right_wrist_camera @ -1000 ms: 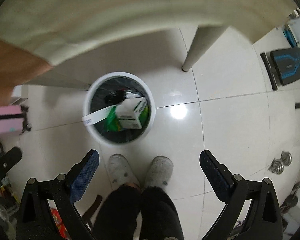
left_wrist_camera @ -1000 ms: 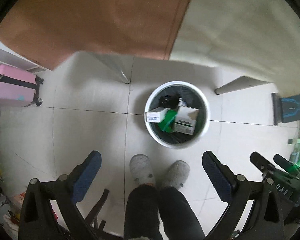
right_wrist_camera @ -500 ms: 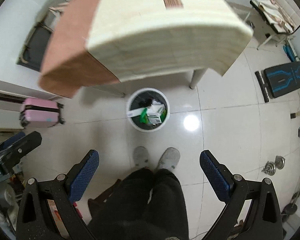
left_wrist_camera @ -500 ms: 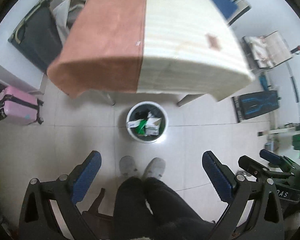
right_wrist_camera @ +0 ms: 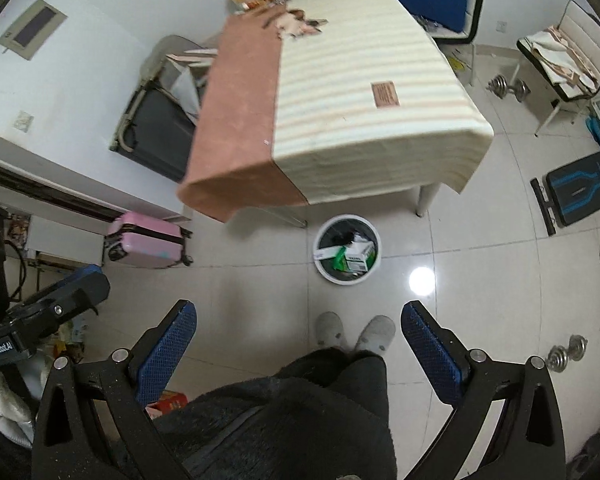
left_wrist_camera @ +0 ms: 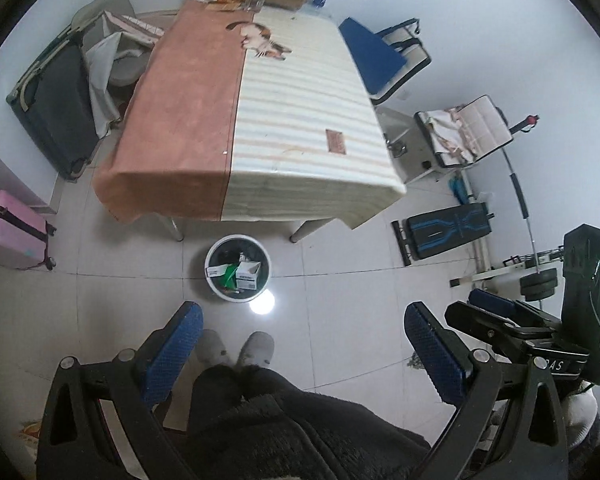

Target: Collect trash

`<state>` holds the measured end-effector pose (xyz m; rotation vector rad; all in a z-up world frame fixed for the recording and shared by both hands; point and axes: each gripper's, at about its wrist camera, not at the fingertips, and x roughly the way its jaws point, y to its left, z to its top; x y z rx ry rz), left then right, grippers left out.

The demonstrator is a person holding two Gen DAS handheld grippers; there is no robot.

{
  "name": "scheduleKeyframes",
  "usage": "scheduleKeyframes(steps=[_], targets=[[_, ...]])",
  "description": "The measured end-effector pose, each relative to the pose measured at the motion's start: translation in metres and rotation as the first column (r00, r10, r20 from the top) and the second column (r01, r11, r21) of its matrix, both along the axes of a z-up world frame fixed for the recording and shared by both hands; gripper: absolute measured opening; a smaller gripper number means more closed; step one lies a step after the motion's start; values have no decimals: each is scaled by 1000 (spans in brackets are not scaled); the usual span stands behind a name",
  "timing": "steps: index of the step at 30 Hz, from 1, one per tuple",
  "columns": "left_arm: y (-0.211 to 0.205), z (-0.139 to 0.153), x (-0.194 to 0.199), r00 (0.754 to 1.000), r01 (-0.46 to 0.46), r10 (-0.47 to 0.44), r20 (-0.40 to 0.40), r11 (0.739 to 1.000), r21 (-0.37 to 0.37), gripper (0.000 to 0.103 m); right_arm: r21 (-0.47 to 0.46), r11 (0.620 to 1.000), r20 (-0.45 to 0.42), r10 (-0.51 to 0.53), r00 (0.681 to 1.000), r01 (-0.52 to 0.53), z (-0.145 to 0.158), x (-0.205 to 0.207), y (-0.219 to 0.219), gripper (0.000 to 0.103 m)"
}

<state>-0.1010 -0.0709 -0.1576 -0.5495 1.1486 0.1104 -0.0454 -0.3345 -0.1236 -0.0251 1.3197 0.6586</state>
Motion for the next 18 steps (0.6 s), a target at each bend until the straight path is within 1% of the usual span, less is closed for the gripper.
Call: scheduleKeyframes(steps=[2,7,11,18], targets=[[-1,10,-5,1000,4,-4,16,1000,-2,103,14,1000,12,8,1000,-8,14,-7,2,103],[-3,24,-17,999,-5,6,34,1000,-7,103,20,1000,32,22,999,-23,34,-18,7,103],[-2,31,-24,999,-20,21,46,1000,-7,103,26,999,33,22,999,-23,42,-23,8,103],[-3,34,-31,998,-41,41,55,999,-6,103,20,999,33,25,999,-25,46,-30,12,103]])
